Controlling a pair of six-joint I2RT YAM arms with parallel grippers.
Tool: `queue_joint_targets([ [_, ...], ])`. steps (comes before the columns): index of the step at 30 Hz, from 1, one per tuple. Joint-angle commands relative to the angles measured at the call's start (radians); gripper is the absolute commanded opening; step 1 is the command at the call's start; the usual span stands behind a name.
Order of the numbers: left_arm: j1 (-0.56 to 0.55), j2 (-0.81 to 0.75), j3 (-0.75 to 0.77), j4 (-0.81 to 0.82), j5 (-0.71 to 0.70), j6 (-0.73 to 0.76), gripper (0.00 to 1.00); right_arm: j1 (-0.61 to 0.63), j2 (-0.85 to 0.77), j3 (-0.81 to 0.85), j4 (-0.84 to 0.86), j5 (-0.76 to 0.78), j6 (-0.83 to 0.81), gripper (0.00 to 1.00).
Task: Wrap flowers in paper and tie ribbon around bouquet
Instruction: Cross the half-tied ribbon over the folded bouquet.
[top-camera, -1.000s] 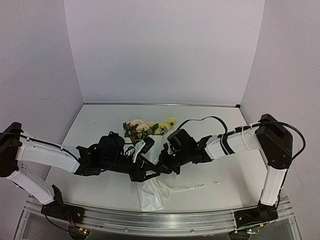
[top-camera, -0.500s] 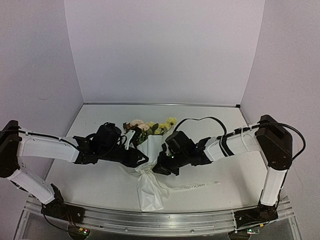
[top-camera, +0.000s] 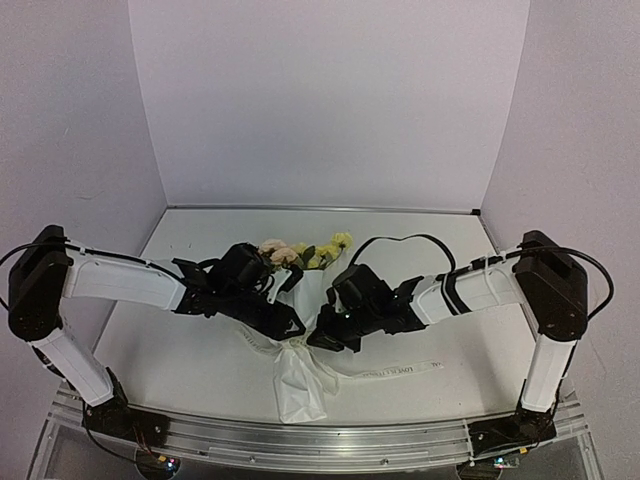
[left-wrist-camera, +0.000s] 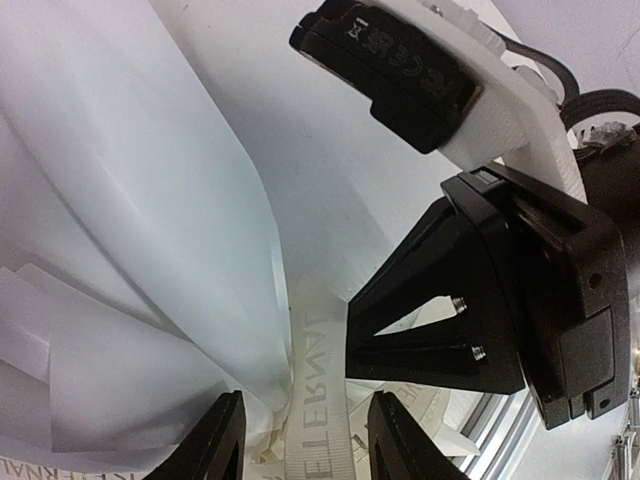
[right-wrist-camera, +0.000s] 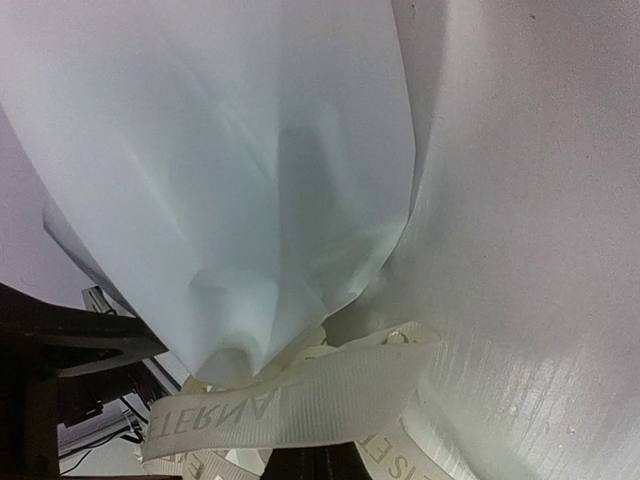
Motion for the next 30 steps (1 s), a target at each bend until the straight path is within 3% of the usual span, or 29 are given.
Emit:
queue_joint_targets([
  [1,-0.015,0.016,0.061,-0.068,-0.009,0.045,0.43,0.005,-0.053,0.005,0.023,0.022,-0.007,0.00],
  [17,-0.020,-0.031,0.035,-0.024,-0.018,0.055,0.01,0.020,-0.046,0.024,0.024,0.026,-0.001,0.00],
  [30,-0.021,-0.140,-0.085,0.135,0.001,0.026,0.00,0.032,-0.070,-0.020,0.146,0.092,0.016,0.00],
])
